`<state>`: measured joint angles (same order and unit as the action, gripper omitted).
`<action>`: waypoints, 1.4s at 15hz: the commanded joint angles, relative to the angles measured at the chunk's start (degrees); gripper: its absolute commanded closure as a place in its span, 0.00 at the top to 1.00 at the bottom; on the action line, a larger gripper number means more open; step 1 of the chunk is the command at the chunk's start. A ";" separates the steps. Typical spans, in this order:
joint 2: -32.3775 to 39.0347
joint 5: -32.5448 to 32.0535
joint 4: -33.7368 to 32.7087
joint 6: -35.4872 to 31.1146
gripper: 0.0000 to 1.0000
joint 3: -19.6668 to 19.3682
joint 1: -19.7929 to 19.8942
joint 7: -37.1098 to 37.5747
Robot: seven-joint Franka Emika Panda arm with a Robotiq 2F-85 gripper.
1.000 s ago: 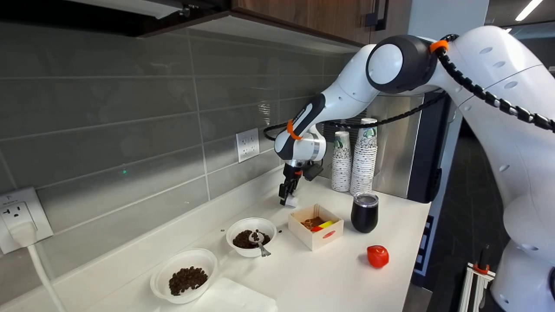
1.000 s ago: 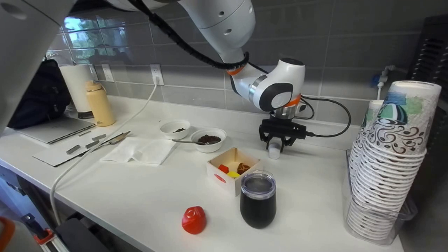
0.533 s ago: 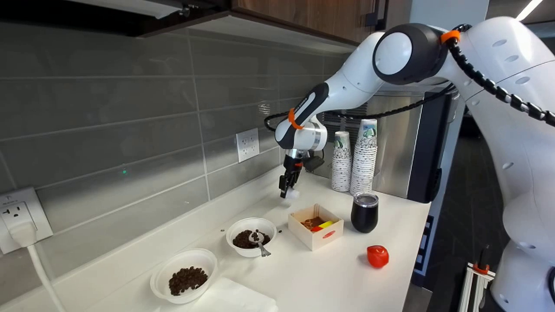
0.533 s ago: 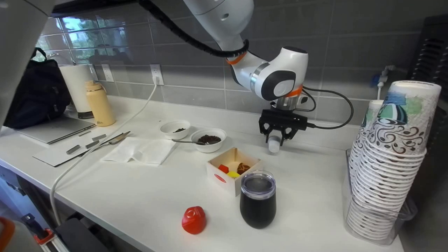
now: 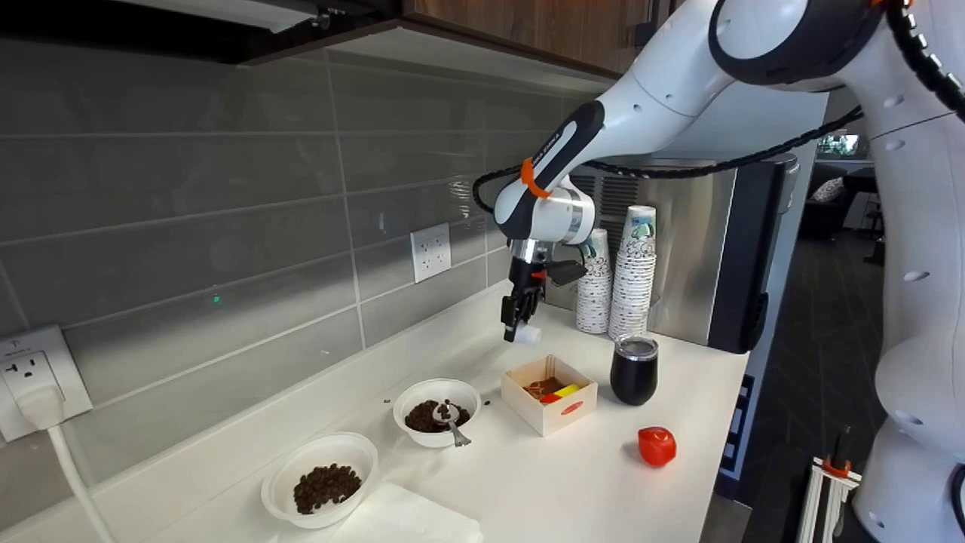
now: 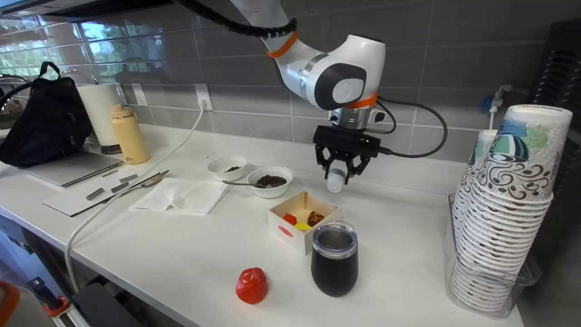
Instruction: Pick up the coffee pod from the counter and put it in the box.
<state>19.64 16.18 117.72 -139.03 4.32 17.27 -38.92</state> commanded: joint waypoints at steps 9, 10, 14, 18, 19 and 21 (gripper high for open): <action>-17.08 6.98 24.71 -4.31 0.29 -3.39 -5.76 -1.49; -16.93 8.29 25.02 -5.71 0.29 -3.48 -6.23 -2.08; -16.15 12.82 25.50 -9.70 0.29 -3.44 -7.49 -4.74; -16.56 17.09 26.52 -11.51 0.87 -3.25 -8.01 -8.43; -16.91 17.96 26.84 -11.60 0.93 -3.30 -8.06 -9.13; -17.69 19.01 27.31 -11.18 1.00 -3.56 -8.11 -10.04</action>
<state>4.59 31.98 142.91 -149.42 1.67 10.07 -45.93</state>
